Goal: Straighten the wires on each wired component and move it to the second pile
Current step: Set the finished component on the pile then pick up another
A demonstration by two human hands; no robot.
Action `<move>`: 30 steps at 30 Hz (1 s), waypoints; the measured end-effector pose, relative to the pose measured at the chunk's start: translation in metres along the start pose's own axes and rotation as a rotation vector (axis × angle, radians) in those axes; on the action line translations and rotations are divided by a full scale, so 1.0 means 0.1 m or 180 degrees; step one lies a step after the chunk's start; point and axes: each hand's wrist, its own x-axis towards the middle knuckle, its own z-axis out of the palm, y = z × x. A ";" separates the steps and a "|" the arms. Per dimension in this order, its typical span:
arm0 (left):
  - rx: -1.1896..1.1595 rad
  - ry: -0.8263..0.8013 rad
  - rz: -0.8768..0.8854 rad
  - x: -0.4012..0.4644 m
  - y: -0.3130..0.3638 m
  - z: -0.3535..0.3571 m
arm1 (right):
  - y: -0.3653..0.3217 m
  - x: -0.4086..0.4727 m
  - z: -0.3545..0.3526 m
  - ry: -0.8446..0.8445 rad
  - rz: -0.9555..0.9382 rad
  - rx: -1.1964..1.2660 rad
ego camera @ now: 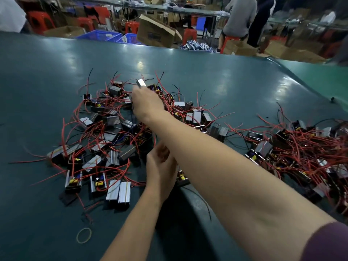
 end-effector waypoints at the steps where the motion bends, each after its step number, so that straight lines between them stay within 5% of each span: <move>1: -0.0025 -0.0026 0.0017 0.00 0.01 0.01 | 0.01 -0.02 -0.08 0.0344 0.0022 0.0182; 4: 0.0005 -0.0078 0.0109 -0.03 0.03 0.06 | 0.12 -0.10 -0.50 0.0966 0.0456 0.1348; 8: -0.0131 0.0129 -0.0017 -0.02 0.01 0.10 | 0.50 -0.57 -1.09 0.1047 0.0968 0.3269; 16: 0.0049 -0.0023 0.0167 -0.09 0.07 0.19 | 1.37 -2.15 -0.87 0.0920 0.1306 0.3297; 26: 0.0187 -0.0131 0.0389 -0.10 0.02 0.16 | 1.35 -2.31 -0.50 0.0639 0.1240 0.3886; 30: 0.1051 0.0147 0.1246 -0.16 0.04 0.13 | 1.37 -2.35 -0.46 0.0514 0.1264 0.3668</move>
